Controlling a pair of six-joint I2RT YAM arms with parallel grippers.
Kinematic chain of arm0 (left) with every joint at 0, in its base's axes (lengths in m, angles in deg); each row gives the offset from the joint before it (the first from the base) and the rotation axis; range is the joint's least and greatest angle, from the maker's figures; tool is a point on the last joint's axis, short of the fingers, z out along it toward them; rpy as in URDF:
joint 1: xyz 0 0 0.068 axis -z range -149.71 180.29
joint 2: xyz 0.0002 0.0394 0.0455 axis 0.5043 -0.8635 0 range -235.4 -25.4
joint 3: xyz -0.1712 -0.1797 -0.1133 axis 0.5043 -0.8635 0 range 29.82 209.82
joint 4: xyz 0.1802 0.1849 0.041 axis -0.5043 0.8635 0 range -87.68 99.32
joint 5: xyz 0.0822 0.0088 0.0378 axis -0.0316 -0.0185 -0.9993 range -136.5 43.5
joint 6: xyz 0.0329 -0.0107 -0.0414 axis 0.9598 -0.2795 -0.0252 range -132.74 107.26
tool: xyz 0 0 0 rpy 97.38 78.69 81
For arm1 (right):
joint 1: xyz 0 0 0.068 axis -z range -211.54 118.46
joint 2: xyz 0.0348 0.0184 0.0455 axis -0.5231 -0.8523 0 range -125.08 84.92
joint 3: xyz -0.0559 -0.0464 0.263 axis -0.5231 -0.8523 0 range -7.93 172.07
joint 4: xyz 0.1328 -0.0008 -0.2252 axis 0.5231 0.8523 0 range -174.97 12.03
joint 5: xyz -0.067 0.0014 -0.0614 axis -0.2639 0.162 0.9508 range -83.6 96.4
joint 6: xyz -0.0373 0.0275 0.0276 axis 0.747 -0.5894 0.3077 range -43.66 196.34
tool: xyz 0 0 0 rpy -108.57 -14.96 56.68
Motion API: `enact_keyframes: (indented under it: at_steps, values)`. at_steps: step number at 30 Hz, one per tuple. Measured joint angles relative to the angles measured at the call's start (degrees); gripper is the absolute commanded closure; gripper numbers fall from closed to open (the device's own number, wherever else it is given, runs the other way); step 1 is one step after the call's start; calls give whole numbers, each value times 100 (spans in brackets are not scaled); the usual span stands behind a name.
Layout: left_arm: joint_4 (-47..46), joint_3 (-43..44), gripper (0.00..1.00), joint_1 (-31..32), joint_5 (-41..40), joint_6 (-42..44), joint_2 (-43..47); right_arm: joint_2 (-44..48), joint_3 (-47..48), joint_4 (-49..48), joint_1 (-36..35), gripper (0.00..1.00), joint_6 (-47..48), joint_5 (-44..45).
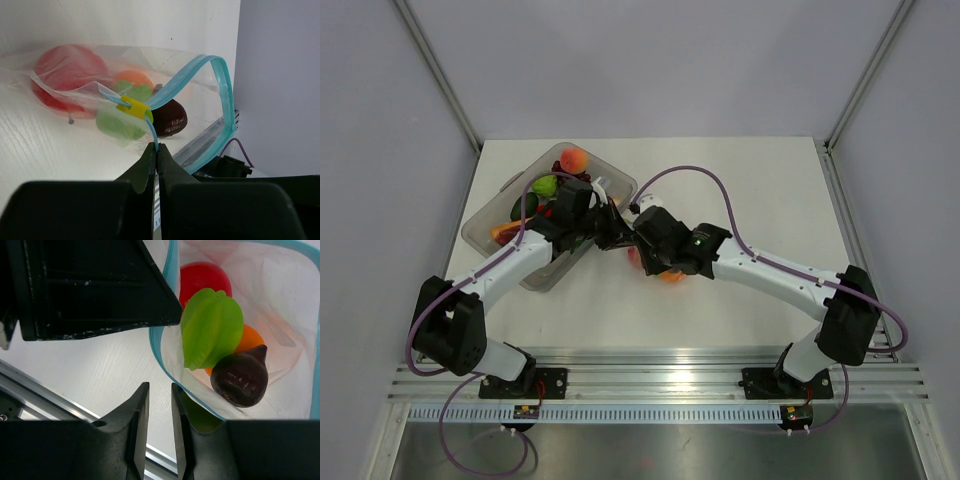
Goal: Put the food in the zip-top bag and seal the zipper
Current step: Zip the zipper food storage bag at the center of the board.
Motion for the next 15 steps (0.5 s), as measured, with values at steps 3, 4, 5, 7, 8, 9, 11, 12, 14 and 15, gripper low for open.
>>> enact_keyframes:
  at_steps: [3, 4, 5, 7, 8, 9, 11, 12, 14, 15]
  values:
    - [0, 0, 100, 0, -2, 0, 0, 50, 0, -105, 0, 67, 4, -9]
    - [0, 0, 100, 0, 0, 0, 0, 81, 0, -122, 0, 65, 4, -7]
    - [0, 0, 100, 0, 0, 0, 0, 129, 0, -142, 0, 61, 7, -2]
    - [0, 0, 100, 0, 0, 0, 0, 260, -13, -225, 0, 50, 13, 17]
    - [0, 0, 100, 0, 0, 0, 0, 337, -24, -282, -2, 47, 35, 35]
    - [0, 0, 100, 0, 0, 0, 0, 407, -26, -321, 0, 43, 63, 68]
    - [0, 0, 100, 4, 0, 2, 0, 494, -26, -431, 0, 41, 116, 155]
    - [2, 0, 100, 4, 2, 2, 0, 505, -20, -463, -2, 41, 140, 203]
    - [2, 0, 100, 4, 0, 2, 0, 437, -4, -485, -2, 42, 195, 271]
    - [4, 0, 100, 4, 2, 2, 0, 382, 7, -490, -2, 43, 219, 291]
